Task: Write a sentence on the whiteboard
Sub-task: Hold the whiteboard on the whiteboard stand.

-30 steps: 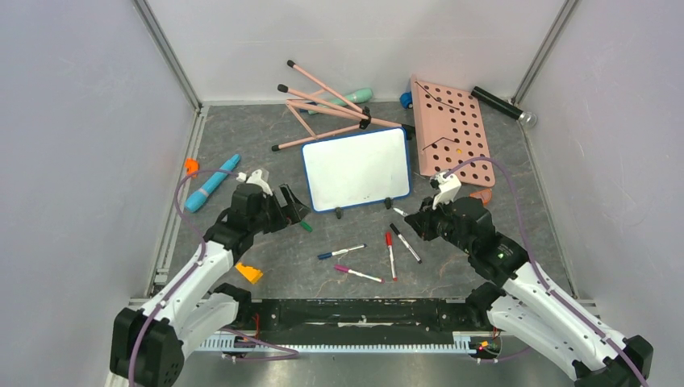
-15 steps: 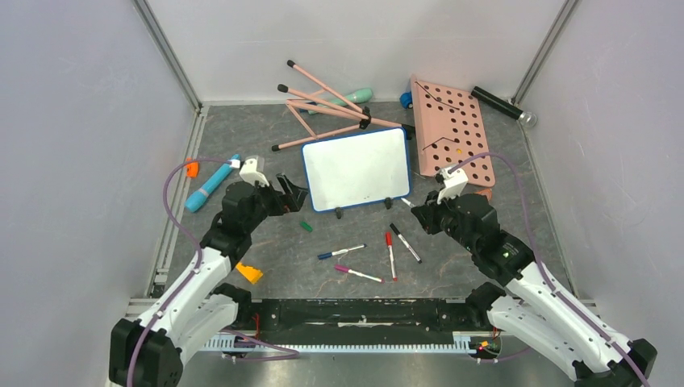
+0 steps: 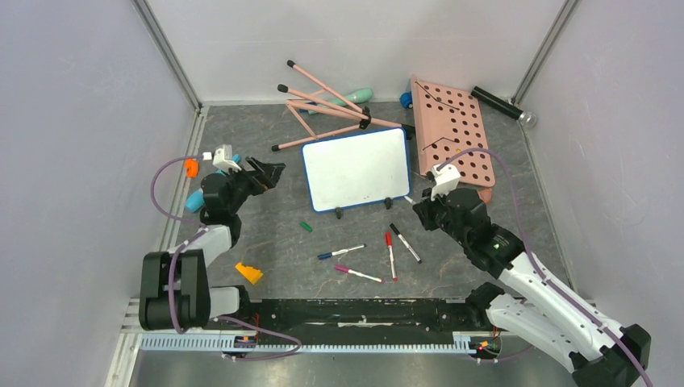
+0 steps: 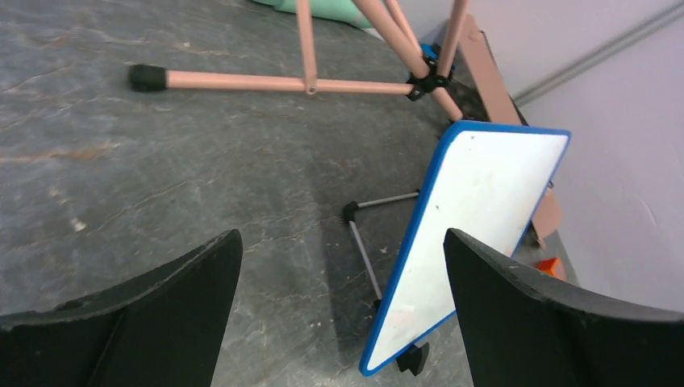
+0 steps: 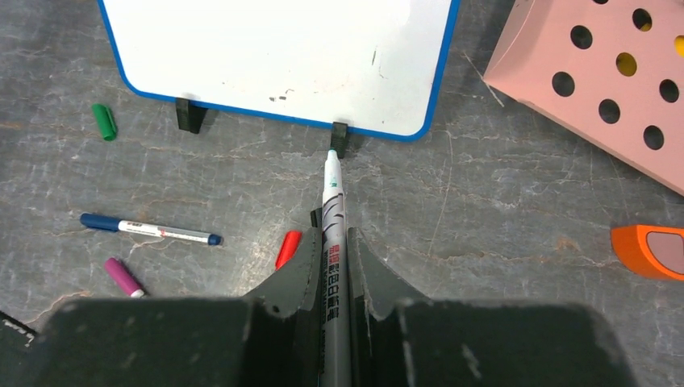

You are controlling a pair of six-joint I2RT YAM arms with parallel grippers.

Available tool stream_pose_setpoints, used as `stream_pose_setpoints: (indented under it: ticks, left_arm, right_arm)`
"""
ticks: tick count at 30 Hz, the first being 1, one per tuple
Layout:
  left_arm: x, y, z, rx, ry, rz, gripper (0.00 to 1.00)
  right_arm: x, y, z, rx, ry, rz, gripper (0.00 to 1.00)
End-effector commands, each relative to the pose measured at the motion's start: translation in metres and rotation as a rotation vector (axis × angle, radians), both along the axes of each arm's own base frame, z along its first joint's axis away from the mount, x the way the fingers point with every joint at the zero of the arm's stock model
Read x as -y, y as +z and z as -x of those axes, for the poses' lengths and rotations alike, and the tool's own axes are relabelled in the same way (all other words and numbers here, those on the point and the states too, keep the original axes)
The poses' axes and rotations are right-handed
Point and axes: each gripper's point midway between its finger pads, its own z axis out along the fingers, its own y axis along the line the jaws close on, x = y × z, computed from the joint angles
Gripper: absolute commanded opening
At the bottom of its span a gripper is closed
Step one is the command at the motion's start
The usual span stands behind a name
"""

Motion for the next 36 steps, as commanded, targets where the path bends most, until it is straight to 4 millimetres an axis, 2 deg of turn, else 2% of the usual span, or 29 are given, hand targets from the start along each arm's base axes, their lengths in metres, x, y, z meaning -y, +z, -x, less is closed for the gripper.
stream_pose_setpoints:
  ticks: [1, 4, 7, 12, 15, 17, 21, 24, 27, 32, 36]
  left_arm:
    - [0.021, 0.049, -0.015, 0.183, -0.161, 0.094, 1.0]
    - [0.037, 0.05, -0.015, 0.237, -0.305, 0.09, 1.0]
    - [0.042, 0.04, -0.032, 0.201, -0.379, 0.107, 1.0]
    - [0.055, 0.053, -0.034, 0.286, -0.567, 0.208, 1.0]
    - [0.061, 0.039, -0.038, 0.235, -0.649, 0.231, 1.0]
    - [0.061, 0.034, -0.037, 0.236, -0.66, 0.215, 1.0]
    - [0.065, 0.039, -0.033, 0.277, -0.66, 0.178, 1.0]
    - [0.065, 0.037, -0.038, 0.246, -0.698, 0.202, 1.0]
    - [0.072, 0.025, -0.044, 0.211, -0.723, 0.223, 1.0]
    - [0.086, 0.028, -0.039, 0.228, -0.773, 0.205, 1.0]
    - [0.092, 0.023, -0.044, 0.196, -0.817, 0.226, 1.0]
  right_arm:
    - [-0.004, 0.033, -0.017, 0.113, -0.007, -0.013, 0.0]
    - [-0.009, 0.037, -0.021, 0.124, 0.002, -0.02, 0.0]
    - [-0.013, 0.04, -0.025, 0.136, 0.01, -0.029, 0.0]
    - [-0.019, 0.044, -0.031, 0.151, 0.021, -0.038, 0.0]
    - [-0.021, 0.044, -0.033, 0.155, 0.026, -0.038, 0.0]
    - [-0.022, 0.043, -0.034, 0.16, 0.025, -0.038, 0.0]
    - [-0.023, 0.043, -0.036, 0.164, 0.026, -0.039, 0.0]
    - [-0.025, 0.044, -0.037, 0.166, 0.032, -0.04, 0.0]
    - [-0.024, 0.044, -0.037, 0.167, 0.034, -0.037, 0.0]
    - [-0.023, 0.046, -0.036, 0.174, 0.03, -0.044, 0.0]
    - [-0.024, 0.047, -0.036, 0.173, 0.031, -0.052, 0.0]
